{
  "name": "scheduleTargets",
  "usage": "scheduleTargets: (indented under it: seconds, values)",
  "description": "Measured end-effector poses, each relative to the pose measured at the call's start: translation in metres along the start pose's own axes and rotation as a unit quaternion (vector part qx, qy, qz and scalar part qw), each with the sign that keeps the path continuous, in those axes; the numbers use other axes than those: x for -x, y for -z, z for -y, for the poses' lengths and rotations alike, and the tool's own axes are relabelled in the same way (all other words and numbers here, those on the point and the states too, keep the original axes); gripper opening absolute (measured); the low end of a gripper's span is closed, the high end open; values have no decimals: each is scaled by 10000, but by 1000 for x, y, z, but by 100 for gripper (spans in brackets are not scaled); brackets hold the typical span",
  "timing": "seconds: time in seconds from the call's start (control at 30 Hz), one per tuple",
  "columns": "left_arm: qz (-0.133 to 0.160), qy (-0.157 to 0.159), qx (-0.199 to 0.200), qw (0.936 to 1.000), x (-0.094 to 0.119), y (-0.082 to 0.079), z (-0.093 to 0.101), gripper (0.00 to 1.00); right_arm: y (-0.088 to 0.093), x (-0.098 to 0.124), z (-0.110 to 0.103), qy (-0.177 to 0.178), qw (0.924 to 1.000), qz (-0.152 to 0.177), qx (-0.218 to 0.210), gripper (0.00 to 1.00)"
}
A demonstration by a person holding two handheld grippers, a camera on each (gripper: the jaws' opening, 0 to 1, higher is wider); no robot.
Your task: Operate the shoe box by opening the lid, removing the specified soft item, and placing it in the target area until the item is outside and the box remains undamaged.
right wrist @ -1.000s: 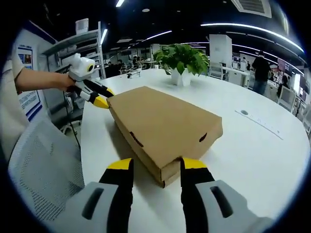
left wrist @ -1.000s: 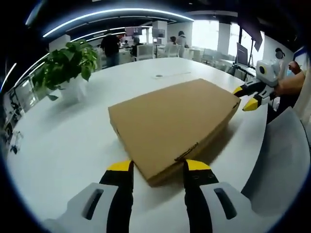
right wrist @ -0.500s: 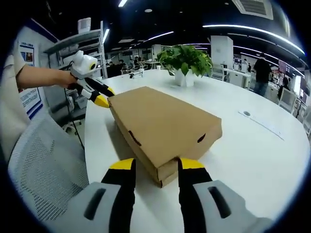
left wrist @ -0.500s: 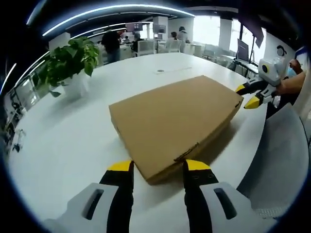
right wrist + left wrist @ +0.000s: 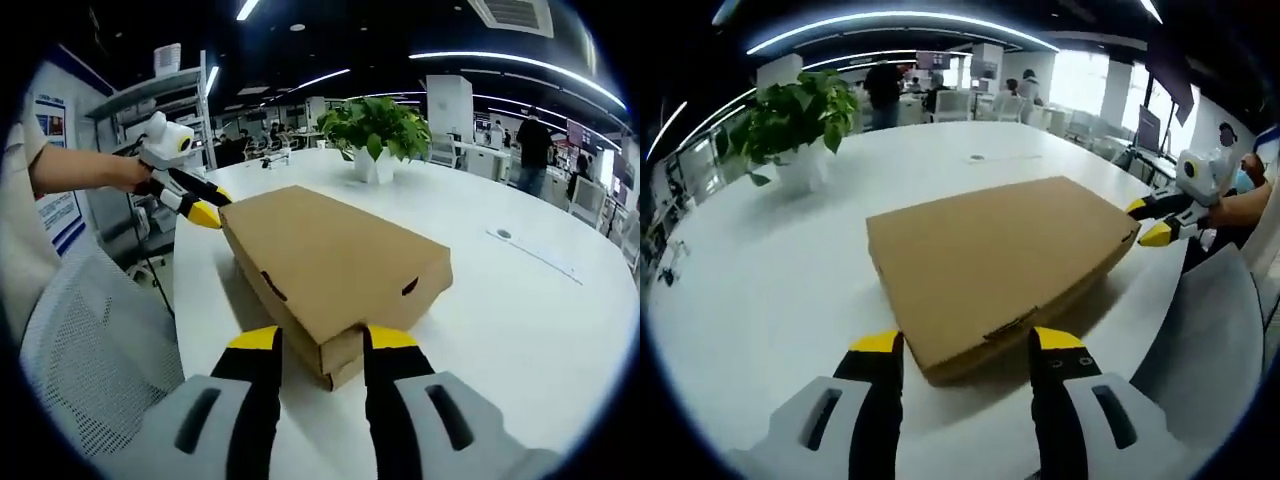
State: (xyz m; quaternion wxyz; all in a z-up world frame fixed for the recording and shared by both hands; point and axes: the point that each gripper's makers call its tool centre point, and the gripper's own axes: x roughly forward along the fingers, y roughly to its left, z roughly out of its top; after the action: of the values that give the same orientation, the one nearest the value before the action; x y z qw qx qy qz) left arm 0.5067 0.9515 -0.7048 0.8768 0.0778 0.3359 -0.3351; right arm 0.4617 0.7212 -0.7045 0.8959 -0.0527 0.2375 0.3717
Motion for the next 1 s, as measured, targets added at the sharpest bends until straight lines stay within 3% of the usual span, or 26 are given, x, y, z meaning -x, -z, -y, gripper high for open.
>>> scheduleTargets:
  seconds: [0.27,0.63,1.0]
  values:
    - [310,-39,145,9994,10,-14,3,52,-15,7,0,-57,9998,169,-29,29]
    - [484,-55,-104,9988,22,-37,7,58,-41,17,3,-50,9990,453,-14,30]
    - [714,-56,-260,9971,30,-71,2,61,-70,22,12,37,9975,697,140,31]
